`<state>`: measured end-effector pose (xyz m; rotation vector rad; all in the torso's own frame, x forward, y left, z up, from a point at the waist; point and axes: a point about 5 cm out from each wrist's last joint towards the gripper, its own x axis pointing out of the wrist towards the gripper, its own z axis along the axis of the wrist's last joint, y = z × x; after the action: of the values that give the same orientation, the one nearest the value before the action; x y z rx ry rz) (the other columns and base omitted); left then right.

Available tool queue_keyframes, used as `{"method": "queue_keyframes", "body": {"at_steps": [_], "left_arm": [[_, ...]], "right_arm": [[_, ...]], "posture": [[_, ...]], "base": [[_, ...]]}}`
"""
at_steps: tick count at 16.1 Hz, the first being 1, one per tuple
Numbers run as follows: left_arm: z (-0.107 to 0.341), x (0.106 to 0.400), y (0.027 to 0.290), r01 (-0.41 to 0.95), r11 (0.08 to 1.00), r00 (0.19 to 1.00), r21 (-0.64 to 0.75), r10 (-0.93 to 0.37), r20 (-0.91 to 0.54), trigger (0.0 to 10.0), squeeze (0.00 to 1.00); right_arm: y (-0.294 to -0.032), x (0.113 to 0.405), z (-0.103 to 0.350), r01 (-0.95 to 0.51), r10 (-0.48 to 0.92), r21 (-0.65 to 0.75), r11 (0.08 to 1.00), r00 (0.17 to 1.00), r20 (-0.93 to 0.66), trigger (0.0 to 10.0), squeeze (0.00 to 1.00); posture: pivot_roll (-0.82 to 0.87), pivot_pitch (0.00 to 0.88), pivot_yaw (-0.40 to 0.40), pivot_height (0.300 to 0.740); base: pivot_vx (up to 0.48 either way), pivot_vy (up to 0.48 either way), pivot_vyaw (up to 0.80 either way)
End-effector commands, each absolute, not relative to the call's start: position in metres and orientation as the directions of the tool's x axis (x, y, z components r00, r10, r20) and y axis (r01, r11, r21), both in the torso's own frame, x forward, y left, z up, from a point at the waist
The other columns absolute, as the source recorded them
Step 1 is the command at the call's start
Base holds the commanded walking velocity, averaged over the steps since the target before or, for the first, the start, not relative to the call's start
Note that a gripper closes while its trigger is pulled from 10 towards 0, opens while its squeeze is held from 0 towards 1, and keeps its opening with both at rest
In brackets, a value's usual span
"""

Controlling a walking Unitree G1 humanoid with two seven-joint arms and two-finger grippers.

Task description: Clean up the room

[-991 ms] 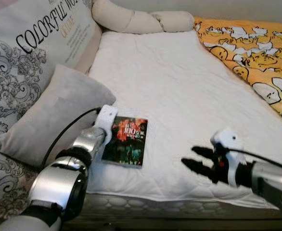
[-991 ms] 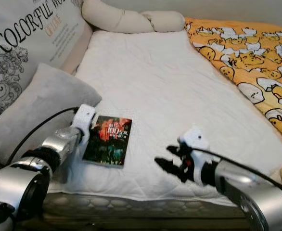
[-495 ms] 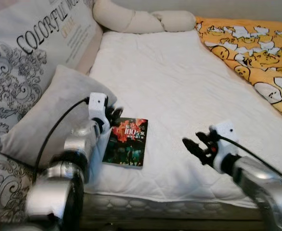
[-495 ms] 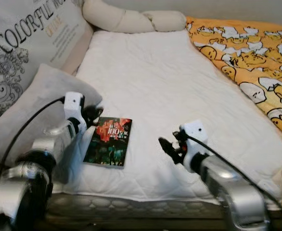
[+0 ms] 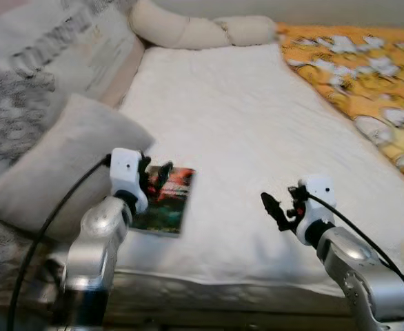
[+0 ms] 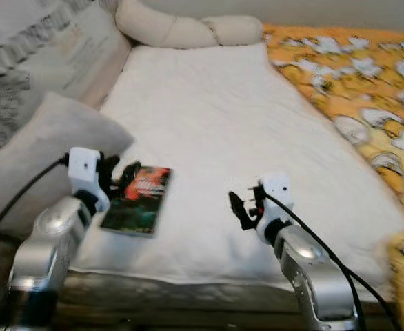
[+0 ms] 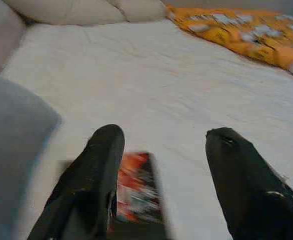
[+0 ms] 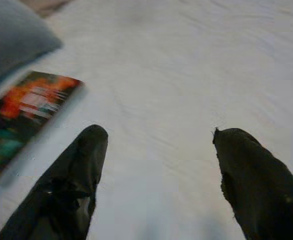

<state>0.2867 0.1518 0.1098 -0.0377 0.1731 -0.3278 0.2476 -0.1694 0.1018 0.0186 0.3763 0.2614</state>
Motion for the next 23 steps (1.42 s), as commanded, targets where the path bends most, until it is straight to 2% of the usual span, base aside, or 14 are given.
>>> {"method": "queue_keyframes", "body": {"at_steps": [1, 6, 16, 17, 19, 20, 21, 23], "left_arm": [[0.111, 0.285, 0.158, 0.288, 0.957, 0.940, -0.037, -0.290, -0.178, 10.0, 1.00], [0.108, 0.275, 0.169, 0.216, 0.976, 0.950, -0.008, -0.212, -0.228, 10.0, 1.00], [0.110, 0.274, 0.163, 0.209, 0.978, 0.952, 0.014, -0.200, -0.232, 10.0, 1.00], [0.111, 0.274, 0.163, 0.196, 0.980, 0.951, -0.020, -0.195, -0.238, 10.0, 1.00], [0.114, 0.276, 0.164, 0.199, 0.980, 0.956, 0.004, -0.194, -0.221, 10.0, 1.00], [0.115, 0.276, 0.163, 0.205, 0.979, 0.956, 0.005, -0.199, -0.214, 10.0, 1.00], [0.117, 0.276, 0.162, 0.219, 0.976, 0.956, 0.007, -0.213, -0.200, 10.0, 1.00], [0.119, 0.275, 0.161, 0.229, 0.973, 0.956, -0.003, -0.225, -0.190, 10.0, 1.00]], "right_arm": [[-0.167, 0.250, 0.103, -0.243, 0.251, 0.067, 0.968, 0.905, -0.342, 10.0, 1.00], [-0.167, 0.247, 0.093, -0.210, 0.220, 0.066, 0.975, 0.900, -0.377, 10.0, 1.00], [-0.167, 0.250, 0.089, -0.185, 0.195, 0.064, 0.981, 0.896, -0.398, 10.0, 1.00], [-0.167, 0.250, 0.089, -0.185, 0.195, 0.065, 0.981, 0.895, -0.401, 10.0, 1.00], [-0.165, 0.251, 0.089, -0.189, 0.199, 0.064, 0.980, 0.892, -0.406, 10.0, 1.00], [-0.165, 0.251, 0.088, -0.190, 0.200, 0.065, 0.980, 0.891, -0.407, 10.0, 0.47], [-0.164, 0.251, 0.088, -0.195, 0.205, 0.066, 0.979, 0.890, -0.408, 10.0, 0.00], [-0.163, 0.250, 0.088, -0.200, 0.212, 0.071, 0.977, 0.888, -0.409, 10.0, 0.00]], "posture": [[-0.04, 0.000, 0.038, 0.740], [-0.04, 0.000, 0.033, 0.740], [-0.04, 0.000, 0.026, 0.740], [-0.04, 0.000, 0.025, 0.740], [-0.04, 0.000, 0.025, 0.740], [-0.04, 0.000, 0.027, 0.740], [-0.04, 0.000, 0.028, 0.740], [-0.04, 0.000, 0.026, 0.740]], "base": [[0.000, -0.480, 0.00], [0.000, -0.480, 0.00], [0.000, -0.480, 0.00], [0.000, 0.000, 0.00], [0.000, 0.000, 0.00], [0.000, 0.000, 0.00], [0.000, 0.000, 0.00], [0.000, 0.000, 0.00]]}}
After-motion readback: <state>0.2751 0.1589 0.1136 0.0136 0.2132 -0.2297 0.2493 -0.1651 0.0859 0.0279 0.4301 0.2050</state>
